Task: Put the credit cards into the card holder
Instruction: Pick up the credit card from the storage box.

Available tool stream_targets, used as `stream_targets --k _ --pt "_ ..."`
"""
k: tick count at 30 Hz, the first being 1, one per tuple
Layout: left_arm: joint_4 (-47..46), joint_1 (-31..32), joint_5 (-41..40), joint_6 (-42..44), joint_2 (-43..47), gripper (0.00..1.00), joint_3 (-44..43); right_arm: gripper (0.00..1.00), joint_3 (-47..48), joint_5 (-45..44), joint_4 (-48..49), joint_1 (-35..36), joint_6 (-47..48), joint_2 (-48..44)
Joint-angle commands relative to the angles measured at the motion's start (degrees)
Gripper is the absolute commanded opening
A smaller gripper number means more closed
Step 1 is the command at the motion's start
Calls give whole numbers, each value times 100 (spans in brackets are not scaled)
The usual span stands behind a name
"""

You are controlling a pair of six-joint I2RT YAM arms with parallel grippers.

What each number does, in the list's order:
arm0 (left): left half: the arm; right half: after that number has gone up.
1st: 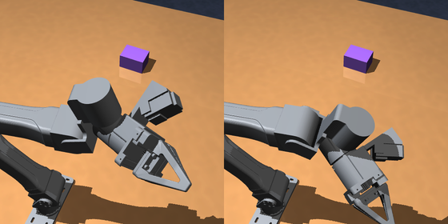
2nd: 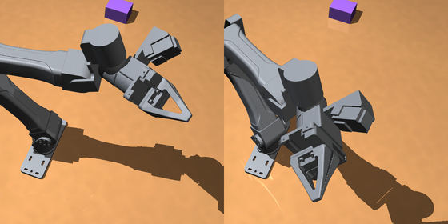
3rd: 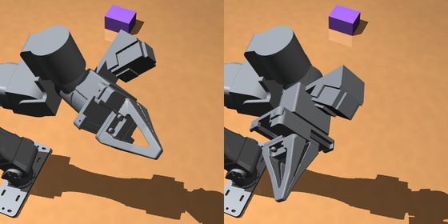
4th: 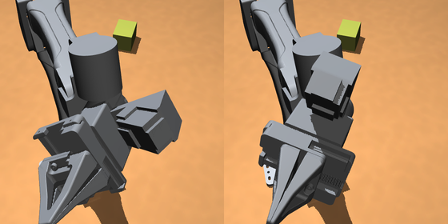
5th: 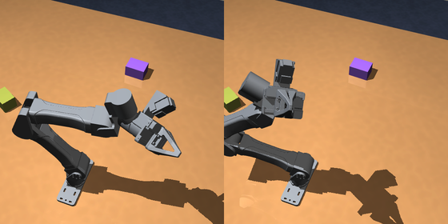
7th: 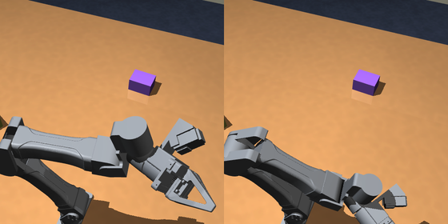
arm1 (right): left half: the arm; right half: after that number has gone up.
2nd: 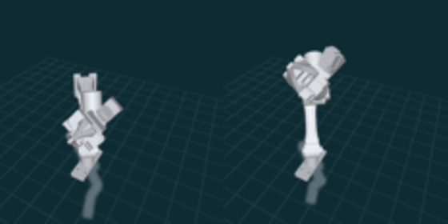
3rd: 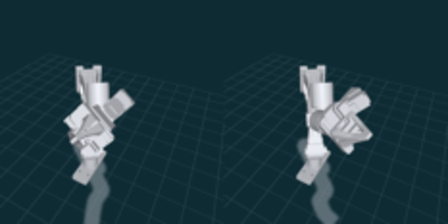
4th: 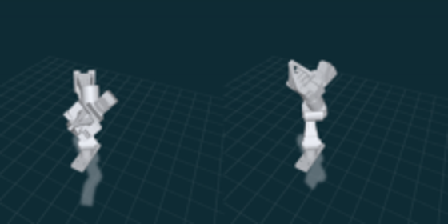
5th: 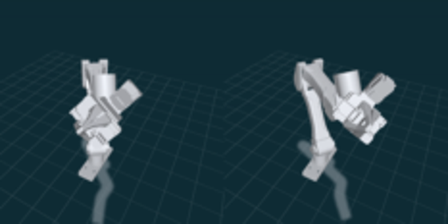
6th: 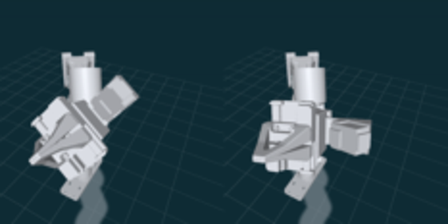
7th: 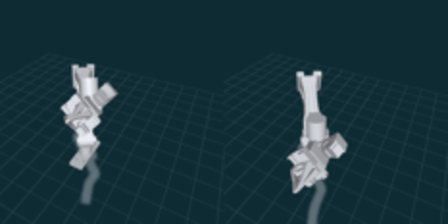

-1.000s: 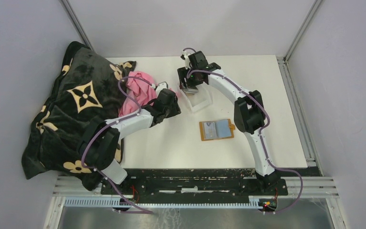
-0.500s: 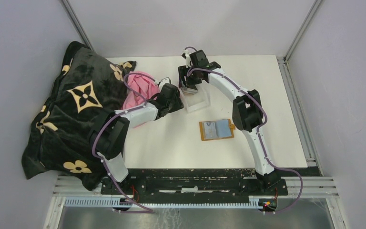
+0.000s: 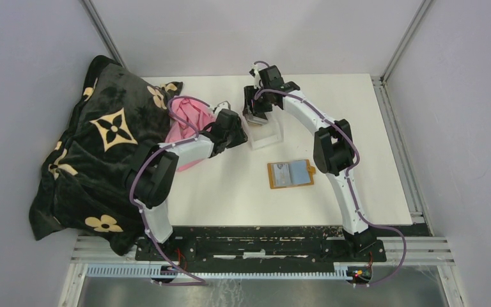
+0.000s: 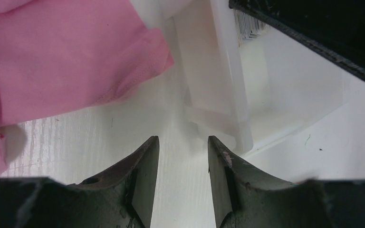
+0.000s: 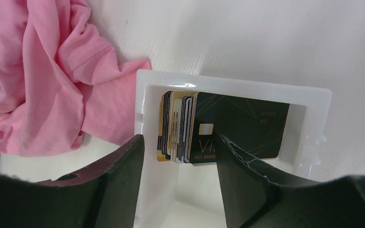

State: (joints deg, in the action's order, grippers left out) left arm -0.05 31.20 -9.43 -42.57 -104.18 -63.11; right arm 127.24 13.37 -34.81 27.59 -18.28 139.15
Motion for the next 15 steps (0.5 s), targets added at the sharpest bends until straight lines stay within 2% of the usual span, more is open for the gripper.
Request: stream_targets --k 1,15 --pt "-390 -51 157 126 -113 49 -218 60 133 -229 -138 -87 -16 190" --pt "-636 -120 341 73 -351 47 -304 49 361 -314 -404 -93 -19 295"
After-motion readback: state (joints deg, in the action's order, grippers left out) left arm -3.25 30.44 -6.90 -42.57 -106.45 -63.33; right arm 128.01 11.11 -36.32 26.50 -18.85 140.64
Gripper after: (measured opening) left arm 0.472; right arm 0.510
